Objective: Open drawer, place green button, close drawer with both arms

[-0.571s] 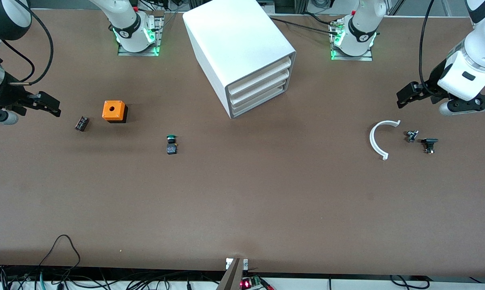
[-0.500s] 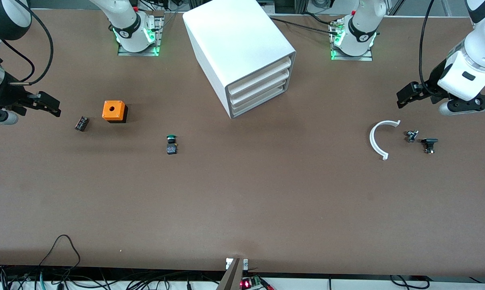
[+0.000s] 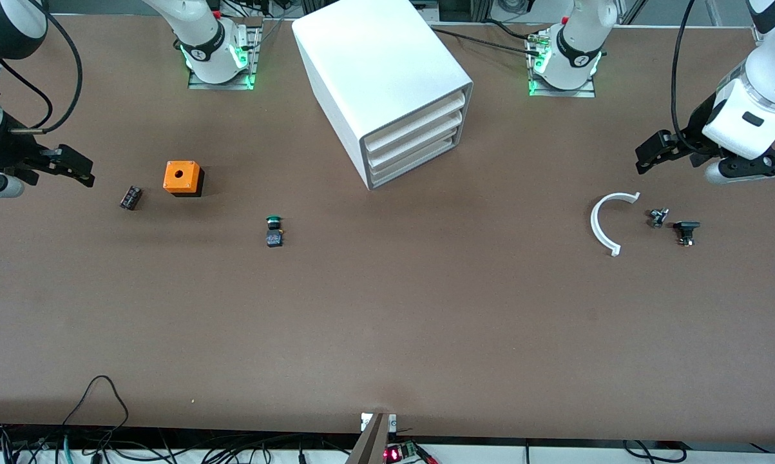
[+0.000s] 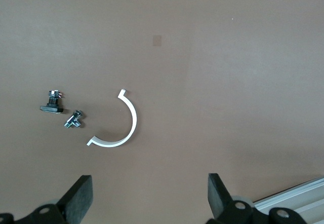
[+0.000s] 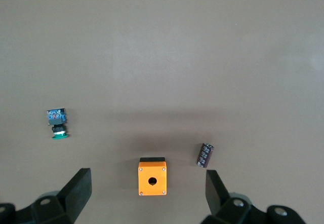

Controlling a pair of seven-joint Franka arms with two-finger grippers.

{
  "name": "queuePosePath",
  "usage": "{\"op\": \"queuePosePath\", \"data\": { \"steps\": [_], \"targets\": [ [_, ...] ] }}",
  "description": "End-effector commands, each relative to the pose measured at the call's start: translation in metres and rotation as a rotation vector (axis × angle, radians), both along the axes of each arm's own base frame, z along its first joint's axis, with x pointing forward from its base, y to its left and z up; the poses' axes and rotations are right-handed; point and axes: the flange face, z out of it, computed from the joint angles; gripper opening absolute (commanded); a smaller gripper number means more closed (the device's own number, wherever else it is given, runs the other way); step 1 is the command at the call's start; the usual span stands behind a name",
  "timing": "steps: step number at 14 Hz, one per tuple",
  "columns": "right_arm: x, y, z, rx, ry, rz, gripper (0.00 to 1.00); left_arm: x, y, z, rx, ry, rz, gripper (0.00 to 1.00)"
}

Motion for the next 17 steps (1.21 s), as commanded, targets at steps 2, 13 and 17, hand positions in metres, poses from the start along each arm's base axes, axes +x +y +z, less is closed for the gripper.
{"op": "queuePosePath", "data": {
  "steps": [2,13,17],
  "targets": [
    [-0.003,0.002,0.02,0.018,-0.008,-0.012,1.0,0.013,0.002,-0.01,-0.021,0.02,-0.011,1.0],
    [-0.049,-0.002,0.002,0.05,-0.049,-0.006,1.0,0.029,-0.045,-0.157,-0.234,0.366,-0.07,1.0],
    [-0.036,-0.002,-0.021,0.043,0.016,-0.013,1.0,0.004,-0.086,-0.284,-0.66,0.5,-0.043,1.0]
  ]
}}
